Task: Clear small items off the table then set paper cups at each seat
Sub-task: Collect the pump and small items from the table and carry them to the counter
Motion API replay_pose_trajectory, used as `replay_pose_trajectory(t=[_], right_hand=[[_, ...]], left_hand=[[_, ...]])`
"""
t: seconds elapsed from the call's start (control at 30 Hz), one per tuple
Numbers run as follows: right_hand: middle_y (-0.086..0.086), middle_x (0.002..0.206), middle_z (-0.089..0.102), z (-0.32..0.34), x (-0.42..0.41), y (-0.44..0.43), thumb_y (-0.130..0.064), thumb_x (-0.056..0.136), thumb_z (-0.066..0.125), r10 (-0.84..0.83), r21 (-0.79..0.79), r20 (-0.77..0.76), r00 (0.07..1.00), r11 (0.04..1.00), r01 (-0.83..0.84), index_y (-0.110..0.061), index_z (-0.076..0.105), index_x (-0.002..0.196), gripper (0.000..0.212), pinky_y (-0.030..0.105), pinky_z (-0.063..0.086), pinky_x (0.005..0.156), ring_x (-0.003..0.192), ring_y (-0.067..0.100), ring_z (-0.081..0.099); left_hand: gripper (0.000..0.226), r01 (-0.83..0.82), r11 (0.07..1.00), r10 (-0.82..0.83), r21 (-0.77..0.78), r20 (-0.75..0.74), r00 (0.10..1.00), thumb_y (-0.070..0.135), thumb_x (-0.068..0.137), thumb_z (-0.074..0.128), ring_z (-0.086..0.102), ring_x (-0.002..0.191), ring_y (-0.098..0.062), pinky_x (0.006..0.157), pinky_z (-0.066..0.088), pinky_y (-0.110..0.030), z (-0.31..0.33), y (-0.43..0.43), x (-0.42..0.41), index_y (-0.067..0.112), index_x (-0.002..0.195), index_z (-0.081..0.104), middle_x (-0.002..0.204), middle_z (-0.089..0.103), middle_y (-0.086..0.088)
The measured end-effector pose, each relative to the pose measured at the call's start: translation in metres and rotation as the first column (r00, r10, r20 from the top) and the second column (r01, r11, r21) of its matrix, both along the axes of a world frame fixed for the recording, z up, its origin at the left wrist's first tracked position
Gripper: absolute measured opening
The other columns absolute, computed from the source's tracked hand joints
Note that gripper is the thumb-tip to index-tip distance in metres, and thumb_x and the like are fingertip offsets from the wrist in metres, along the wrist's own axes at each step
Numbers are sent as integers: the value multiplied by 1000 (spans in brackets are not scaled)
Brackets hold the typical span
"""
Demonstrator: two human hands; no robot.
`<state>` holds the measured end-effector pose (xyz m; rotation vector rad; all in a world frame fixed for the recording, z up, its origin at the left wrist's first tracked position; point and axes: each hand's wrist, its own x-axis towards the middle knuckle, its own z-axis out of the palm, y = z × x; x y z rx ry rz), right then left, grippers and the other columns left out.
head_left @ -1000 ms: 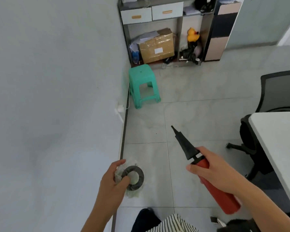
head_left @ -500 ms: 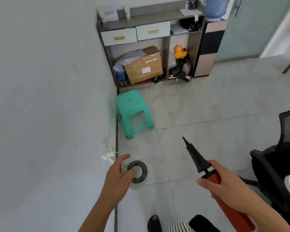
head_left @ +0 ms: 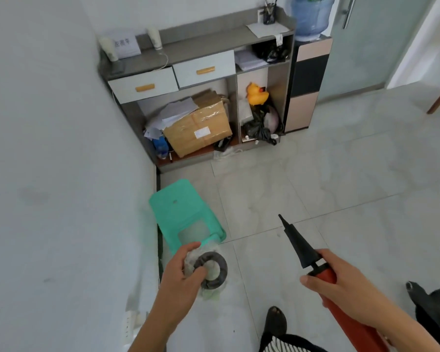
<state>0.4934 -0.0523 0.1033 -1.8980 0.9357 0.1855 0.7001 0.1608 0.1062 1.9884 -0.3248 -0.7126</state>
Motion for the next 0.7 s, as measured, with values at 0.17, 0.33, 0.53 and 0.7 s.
replay_pose_trajectory(t=[0.17, 0.33, 0.53, 0.7], right_hand=[[3, 77, 70, 17, 108, -92, -48, 82, 69, 126, -31, 4, 992, 992, -126, -48, 48, 106, 32, 33, 61, 66, 68, 18, 71], [5, 77, 71, 12, 206, -165, -48, 81, 70, 171, -47, -5, 985, 984, -171, -50, 48, 104, 32, 37, 62, 66, 66, 18, 71], [5, 78, 70, -2, 322, -252, -52, 80, 68, 163, -66, -67, 984, 984, -168, -48, 47, 107, 35, 37, 62, 68, 69, 19, 71], [5, 72, 68, 21, 412, -320, -49, 80, 70, 81, -76, -14, 997, 994, -82, -45, 50, 106, 33, 35, 60, 64, 63, 18, 69]], left_hand=[[39, -76, 997, 75, -28, -26, 997, 1, 84, 61, 63, 93, -13, 71, 50, -16, -3, -68, 77, 30, 110, 60, 106, 64, 1], [39, -152, 988, 150, -15, -74, 986, -1, 84, 60, 61, 85, -14, 65, 46, -15, -24, -129, 156, 25, 114, 60, 104, 64, -5], [39, -152, 988, 150, -35, -50, 987, 0, 83, 61, 61, 91, -16, 73, 49, -23, -35, -224, 291, 29, 109, 61, 101, 62, 2], [37, -60, 996, 58, -68, -43, 997, -1, 84, 59, 59, 83, -13, 65, 47, -20, -7, -313, 403, 31, 104, 59, 93, 61, 4]])
